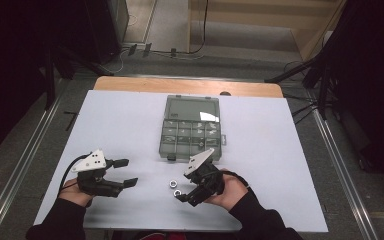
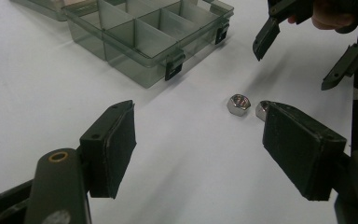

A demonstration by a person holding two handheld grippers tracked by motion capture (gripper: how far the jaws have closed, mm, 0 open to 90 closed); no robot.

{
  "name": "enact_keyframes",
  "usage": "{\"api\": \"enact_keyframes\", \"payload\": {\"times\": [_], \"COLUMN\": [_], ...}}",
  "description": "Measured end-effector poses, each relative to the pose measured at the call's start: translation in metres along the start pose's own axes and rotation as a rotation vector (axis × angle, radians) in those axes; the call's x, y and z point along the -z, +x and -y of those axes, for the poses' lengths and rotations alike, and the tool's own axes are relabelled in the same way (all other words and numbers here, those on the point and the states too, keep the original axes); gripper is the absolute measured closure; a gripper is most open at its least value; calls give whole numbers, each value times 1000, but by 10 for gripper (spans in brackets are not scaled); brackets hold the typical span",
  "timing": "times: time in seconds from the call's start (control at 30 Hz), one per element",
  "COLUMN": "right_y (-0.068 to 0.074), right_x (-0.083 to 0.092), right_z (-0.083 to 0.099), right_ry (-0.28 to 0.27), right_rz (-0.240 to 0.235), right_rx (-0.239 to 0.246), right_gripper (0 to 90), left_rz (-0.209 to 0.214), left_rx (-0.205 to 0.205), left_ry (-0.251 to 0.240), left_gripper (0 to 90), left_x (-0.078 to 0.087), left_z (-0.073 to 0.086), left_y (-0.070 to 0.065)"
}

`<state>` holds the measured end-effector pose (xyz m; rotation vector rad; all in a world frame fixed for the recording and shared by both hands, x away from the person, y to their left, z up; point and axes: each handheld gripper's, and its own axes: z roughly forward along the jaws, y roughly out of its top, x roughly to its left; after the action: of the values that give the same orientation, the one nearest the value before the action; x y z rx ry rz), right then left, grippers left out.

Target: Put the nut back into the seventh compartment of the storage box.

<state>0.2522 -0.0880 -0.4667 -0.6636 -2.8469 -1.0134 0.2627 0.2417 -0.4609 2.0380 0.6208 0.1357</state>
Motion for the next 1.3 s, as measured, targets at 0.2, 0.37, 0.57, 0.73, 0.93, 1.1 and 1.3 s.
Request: {"api": "enact_keyframes", "payload": {"times": [0.2,0.37,0.57,0.73,0.93,1.1,1.3], "right_y": [2,3,4,8,12,15,21], "right_x": [-9,-16,-19,-24,-30,-36,-39], "right_z": [1,4,3,1,-2,-5,-7], "right_ry": [59,103,114,121,127,143,147], "right_rz": [-19,-11,-7,12,33,61,115], "right_rx": [28,35,38,44,69,82,102], "right_gripper": [283,328,455,526,590,625,695], "left_rz": [2,3,5,2,2,1,0], "left_rx": [0,0,-1,-3,-2,-1,-4], "left_ry": [2,5,5,6,7,1,9], "left_gripper": [259,259,259,259,259,259,259], "left_x": [0,0,0,0,0,0,0], "left_z": [0,0,0,0,-1,-1,-1], "left_y": [0,0,0,0,0,0,0]}}
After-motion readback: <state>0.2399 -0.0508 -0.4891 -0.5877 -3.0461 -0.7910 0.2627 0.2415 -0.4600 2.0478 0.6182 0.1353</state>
